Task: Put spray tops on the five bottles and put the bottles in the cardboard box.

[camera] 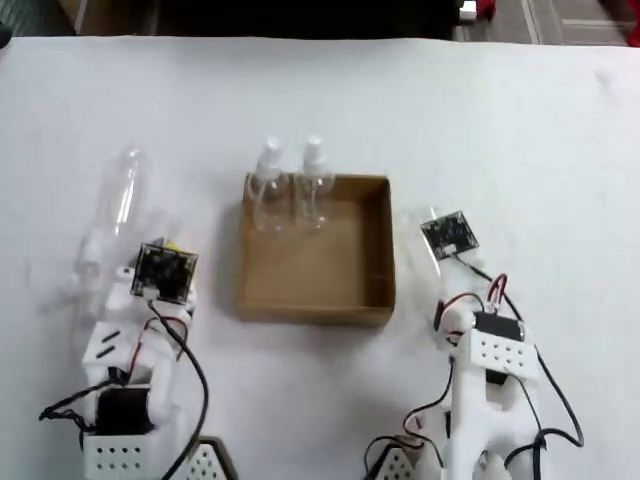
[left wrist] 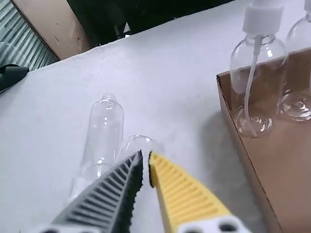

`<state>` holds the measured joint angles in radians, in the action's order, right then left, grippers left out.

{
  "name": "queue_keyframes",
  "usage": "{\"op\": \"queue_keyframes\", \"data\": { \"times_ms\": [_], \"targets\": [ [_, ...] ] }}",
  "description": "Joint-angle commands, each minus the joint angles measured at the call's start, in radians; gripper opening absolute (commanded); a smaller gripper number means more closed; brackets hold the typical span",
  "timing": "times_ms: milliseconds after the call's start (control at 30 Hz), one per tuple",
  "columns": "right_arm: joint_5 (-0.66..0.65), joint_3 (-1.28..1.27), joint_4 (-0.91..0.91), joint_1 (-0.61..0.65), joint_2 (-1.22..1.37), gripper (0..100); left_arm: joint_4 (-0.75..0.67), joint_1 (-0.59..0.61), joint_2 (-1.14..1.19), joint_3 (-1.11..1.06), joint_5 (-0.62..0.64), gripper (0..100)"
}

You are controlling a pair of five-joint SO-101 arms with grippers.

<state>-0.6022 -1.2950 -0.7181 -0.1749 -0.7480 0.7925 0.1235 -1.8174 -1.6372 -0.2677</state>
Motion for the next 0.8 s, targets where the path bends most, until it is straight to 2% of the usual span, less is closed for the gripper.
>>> {"op": "queue_keyframes", "data": {
  "times_ms": [0,333,500,767],
  "targets": [
    [0.015,0.034,0.047,-0.005,0.022,20.1,0.015,0.008,-0.007,0.009,-0.012,4],
    [0.017,0.037,0.059,-0.001,0.033,19.9,0.015,0.007,-0.007,0.009,-0.012,4],
    [0.017,0.038,0.059,0.001,0.033,14.9,0.008,0.002,-0.007,-0.02,-0.015,4],
    [0.017,0.038,0.081,0.001,0.038,14.6,0.011,0.001,-0.007,-0.02,-0.015,4]
  ]
}}
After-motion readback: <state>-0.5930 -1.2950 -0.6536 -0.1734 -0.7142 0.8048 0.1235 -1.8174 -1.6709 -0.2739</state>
